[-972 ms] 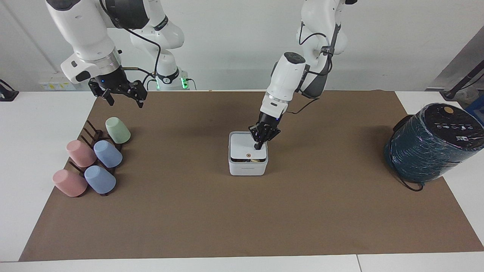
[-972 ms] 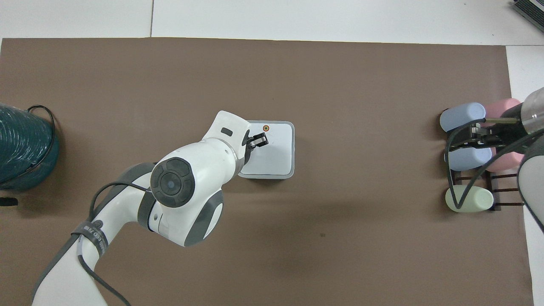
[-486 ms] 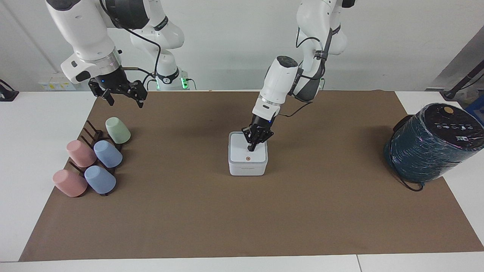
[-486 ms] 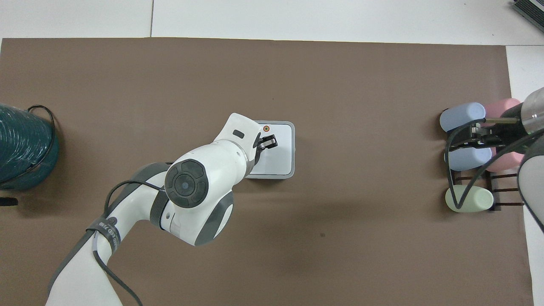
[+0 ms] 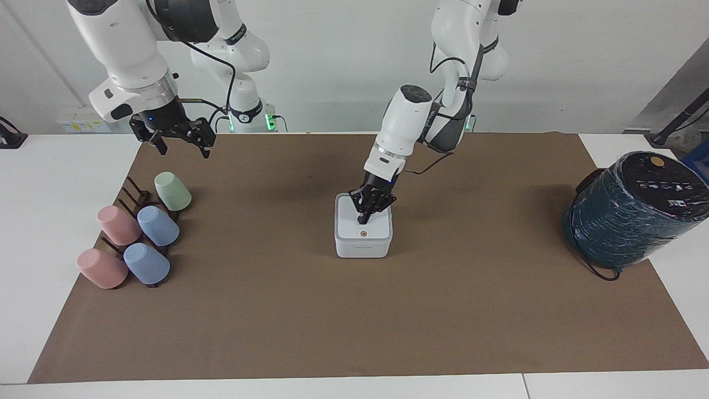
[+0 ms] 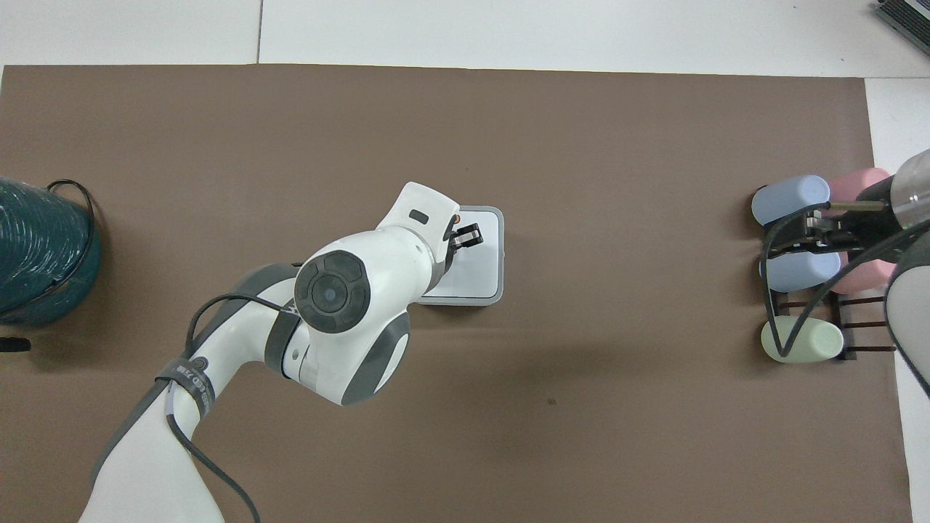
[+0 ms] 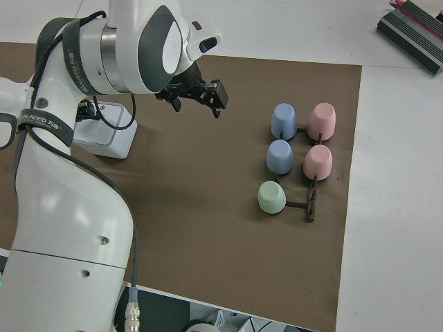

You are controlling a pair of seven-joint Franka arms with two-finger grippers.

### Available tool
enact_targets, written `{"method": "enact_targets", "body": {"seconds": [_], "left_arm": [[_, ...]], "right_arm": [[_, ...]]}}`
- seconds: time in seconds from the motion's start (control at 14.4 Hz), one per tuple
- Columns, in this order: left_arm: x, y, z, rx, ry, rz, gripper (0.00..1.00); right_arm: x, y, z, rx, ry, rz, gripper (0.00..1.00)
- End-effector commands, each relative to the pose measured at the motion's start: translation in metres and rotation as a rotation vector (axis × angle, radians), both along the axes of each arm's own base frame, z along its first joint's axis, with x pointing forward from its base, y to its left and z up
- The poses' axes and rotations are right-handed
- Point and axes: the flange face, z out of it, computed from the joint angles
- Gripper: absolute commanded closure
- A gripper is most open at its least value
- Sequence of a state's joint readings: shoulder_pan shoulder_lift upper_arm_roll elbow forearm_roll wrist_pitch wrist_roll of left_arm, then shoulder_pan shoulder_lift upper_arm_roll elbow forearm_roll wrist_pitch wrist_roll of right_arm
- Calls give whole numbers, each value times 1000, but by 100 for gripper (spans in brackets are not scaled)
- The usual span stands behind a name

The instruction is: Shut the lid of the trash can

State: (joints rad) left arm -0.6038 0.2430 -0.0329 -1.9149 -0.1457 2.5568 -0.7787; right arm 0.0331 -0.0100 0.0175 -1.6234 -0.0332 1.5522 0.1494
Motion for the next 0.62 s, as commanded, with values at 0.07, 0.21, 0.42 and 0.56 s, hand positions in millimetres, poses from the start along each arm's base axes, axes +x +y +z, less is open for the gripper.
{"method": "enact_targets", "body": {"seconds": [0.07, 0.21, 0.42, 0.56], "left_arm": [[56, 41, 55, 65, 142, 27, 83], [66, 82, 80, 107, 195, 0, 81], [81, 162, 105, 179, 296, -97, 71], [89, 233, 119, 193, 331, -165, 63]], "right_arm": [[-6, -3, 1, 18, -3, 17, 0], [-6, -3, 1, 17, -1, 17, 0], [-7, -3, 2, 18, -4, 18, 0], [-6, -3, 1, 17, -1, 17, 0]]}}
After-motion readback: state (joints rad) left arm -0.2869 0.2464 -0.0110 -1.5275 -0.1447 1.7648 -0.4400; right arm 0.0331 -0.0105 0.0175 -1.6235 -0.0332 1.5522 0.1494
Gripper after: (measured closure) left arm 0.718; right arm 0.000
